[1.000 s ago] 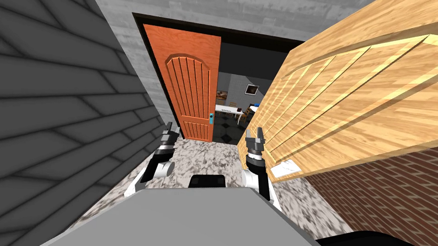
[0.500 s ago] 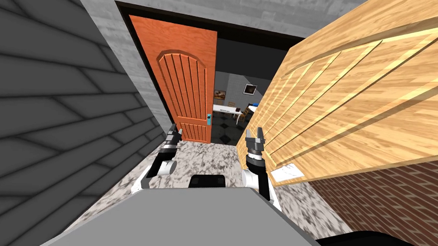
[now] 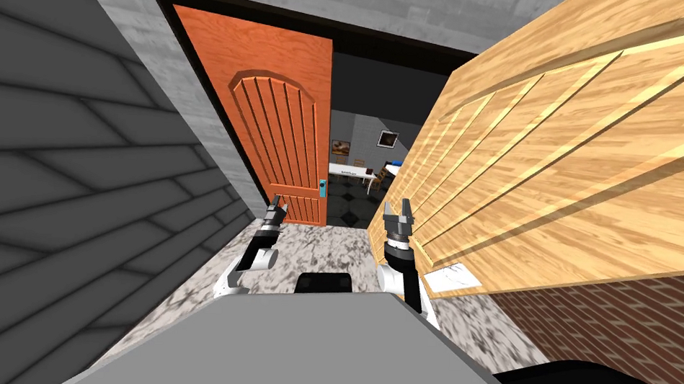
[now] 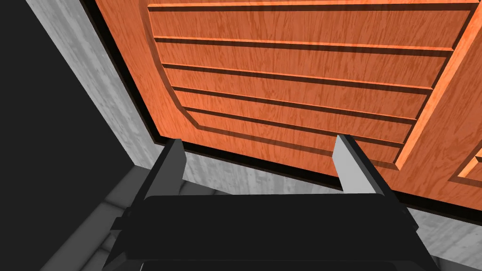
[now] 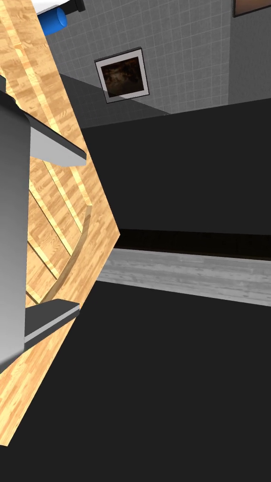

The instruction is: Pull the door open

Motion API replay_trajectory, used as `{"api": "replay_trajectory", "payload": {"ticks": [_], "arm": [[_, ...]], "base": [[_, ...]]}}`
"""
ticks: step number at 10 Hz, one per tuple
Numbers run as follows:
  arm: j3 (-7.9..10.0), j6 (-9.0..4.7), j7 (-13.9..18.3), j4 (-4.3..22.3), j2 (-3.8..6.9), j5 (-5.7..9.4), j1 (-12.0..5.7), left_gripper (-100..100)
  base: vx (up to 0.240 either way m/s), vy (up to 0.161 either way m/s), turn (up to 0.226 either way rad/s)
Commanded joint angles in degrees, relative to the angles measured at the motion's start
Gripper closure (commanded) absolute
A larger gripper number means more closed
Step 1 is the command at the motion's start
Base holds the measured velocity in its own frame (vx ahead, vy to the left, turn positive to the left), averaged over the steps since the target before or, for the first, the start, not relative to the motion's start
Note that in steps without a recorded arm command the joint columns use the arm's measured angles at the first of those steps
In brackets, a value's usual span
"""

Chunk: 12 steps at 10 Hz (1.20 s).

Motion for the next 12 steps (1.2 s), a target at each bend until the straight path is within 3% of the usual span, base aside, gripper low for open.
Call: {"api": "replay_trajectory", "payload": {"ticks": [1,11,12], "arm": [[0.12,0.55,0.17,2.11,0.23,0.03,-1.09,-100],[0.22,3.39,0.61,11.86,0.62,-0.1,-5.7,-100],[0.25,3.95,0.69,13.8,0.67,-0.12,-6.62,-100]], "base": [[0.102,-0.032,-0.042],[0.096,-0.027,-0.043],[0.152,-0.026,-0.057]]}}
